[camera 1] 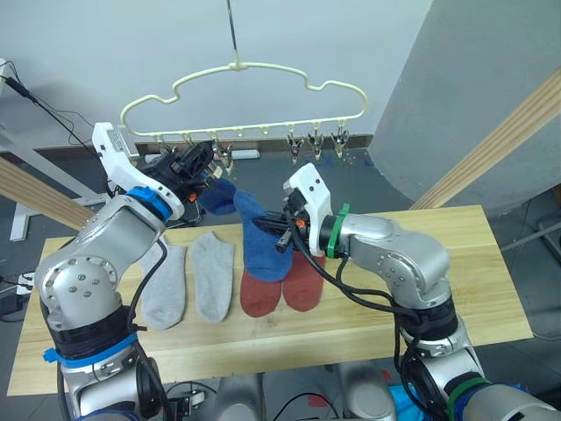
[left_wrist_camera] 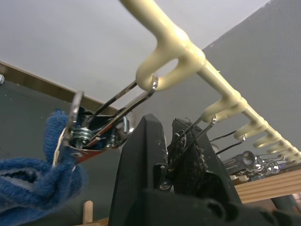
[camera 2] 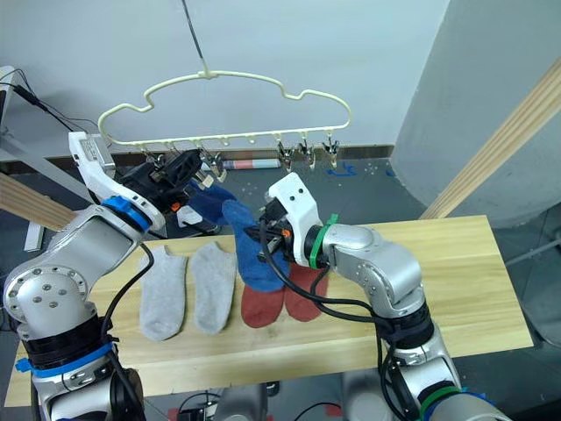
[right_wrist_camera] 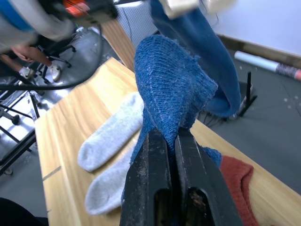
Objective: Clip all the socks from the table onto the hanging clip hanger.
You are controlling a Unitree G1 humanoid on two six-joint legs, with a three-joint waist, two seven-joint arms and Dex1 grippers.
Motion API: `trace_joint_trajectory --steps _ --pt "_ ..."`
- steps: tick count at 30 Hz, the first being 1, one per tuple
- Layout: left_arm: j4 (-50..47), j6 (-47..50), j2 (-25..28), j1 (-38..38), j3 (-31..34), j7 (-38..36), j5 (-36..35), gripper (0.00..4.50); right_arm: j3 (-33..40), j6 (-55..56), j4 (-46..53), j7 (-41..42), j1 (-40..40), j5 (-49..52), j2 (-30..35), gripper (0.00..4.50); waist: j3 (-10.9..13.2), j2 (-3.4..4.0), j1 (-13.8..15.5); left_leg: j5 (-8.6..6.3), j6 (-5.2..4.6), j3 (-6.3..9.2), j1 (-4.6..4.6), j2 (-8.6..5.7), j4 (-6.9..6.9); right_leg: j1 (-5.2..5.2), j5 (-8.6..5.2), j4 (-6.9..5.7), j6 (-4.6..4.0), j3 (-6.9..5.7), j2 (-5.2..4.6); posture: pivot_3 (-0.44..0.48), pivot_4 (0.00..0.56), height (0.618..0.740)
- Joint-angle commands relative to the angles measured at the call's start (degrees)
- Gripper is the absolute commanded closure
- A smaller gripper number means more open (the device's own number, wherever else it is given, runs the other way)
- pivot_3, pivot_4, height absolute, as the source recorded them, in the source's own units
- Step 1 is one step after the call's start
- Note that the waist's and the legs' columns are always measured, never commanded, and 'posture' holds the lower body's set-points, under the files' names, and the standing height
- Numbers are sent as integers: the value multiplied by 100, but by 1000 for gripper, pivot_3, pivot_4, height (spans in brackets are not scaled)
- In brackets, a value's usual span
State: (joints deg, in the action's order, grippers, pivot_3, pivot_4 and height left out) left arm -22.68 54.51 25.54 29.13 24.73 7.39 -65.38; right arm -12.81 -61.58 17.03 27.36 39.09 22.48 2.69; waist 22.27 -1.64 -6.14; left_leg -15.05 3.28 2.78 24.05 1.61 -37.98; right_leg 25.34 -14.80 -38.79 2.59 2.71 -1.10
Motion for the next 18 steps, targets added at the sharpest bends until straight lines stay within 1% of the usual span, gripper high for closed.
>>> trace_joint_trajectory --steps 1,7,8,18 --pt "19 -14 96 -57 30 123 -2 4233 -177 417 -168 32 191 19 -229 4473 0 0 -10 0 0 0 0 0 1 1 0 -1 0 -1 3 -138 399 740" --pt "-7 -25 95 -72 6 162 -14 4233 -249 636 -421 60 275 41 -372 4473 0 0 -8 1 2 4 0 4 3 4 0 -5 -1 -9 5 -138 399 740" --pt "-3 -27 107 -78 13 149 -13 4233 -263 671 -470 52 294 35 -410 4473 0 0 -7 1 2 4 0 2 2 4 0 -5 -1 -8 5 -124 396 740" --pt "-41 -46 118 -138 -1 143 -38 4233 -272 1030 -1058 77 597 -67 -613 4473 0 0 -1 2 3 4 0 3 3 5 1 -6 -1 -8 4 -107 392 740"
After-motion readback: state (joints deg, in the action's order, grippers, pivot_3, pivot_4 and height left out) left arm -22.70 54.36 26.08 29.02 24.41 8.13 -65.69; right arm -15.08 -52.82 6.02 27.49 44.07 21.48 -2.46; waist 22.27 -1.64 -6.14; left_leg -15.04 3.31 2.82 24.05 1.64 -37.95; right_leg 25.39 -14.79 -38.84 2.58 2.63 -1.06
